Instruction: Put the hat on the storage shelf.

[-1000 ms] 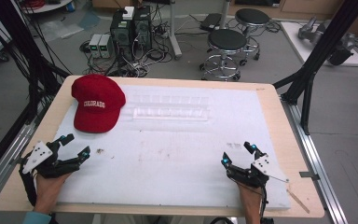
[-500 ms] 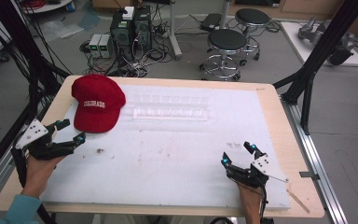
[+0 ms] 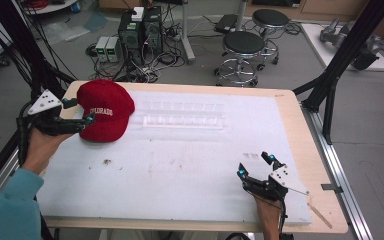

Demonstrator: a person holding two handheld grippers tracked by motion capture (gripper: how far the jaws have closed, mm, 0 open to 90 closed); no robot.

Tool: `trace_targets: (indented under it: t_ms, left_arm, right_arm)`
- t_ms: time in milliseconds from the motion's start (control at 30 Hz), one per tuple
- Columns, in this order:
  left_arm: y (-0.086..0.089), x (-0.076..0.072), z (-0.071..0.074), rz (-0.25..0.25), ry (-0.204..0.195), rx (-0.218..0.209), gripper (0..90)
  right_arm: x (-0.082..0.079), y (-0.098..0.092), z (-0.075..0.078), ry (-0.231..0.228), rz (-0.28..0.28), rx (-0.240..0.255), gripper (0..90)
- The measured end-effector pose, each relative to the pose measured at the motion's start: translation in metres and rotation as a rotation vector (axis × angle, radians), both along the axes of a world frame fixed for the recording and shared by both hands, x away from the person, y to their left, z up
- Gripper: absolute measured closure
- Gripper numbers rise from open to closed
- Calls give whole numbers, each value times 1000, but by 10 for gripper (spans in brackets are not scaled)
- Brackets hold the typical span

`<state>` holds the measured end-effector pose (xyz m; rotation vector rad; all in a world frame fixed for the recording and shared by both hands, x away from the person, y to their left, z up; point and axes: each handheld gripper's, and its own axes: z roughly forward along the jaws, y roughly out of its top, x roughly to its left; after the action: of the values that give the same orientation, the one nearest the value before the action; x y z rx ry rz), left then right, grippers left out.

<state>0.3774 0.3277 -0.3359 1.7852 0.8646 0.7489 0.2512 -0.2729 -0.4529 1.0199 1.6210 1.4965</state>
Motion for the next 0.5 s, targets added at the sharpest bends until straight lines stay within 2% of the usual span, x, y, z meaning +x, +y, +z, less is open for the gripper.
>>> trace_targets:
  t_ms: [133, 233, 300, 400, 500]
  left_arm:
    - [0, 11, 5, 16, 9, 6, 174]
    - [0, 28, 9, 44, 37, 5, 174]
    - [0, 36, 10, 59, 52, 20, 174]
    - [-1, 43, 10, 78, 50, 22, 175]
    - [-4, 59, 11, 93, 79, 42, 175]
  right_arm:
    - [1, 0, 0, 4, 2, -6, 98]
    - [1, 0, 0, 4, 2, -7, 98]
    - [1, 0, 0, 4, 1, -6, 98]
    - [1, 0, 0, 4, -1, -5, 98]
    - [1, 0, 0, 4, -4, -6, 98]
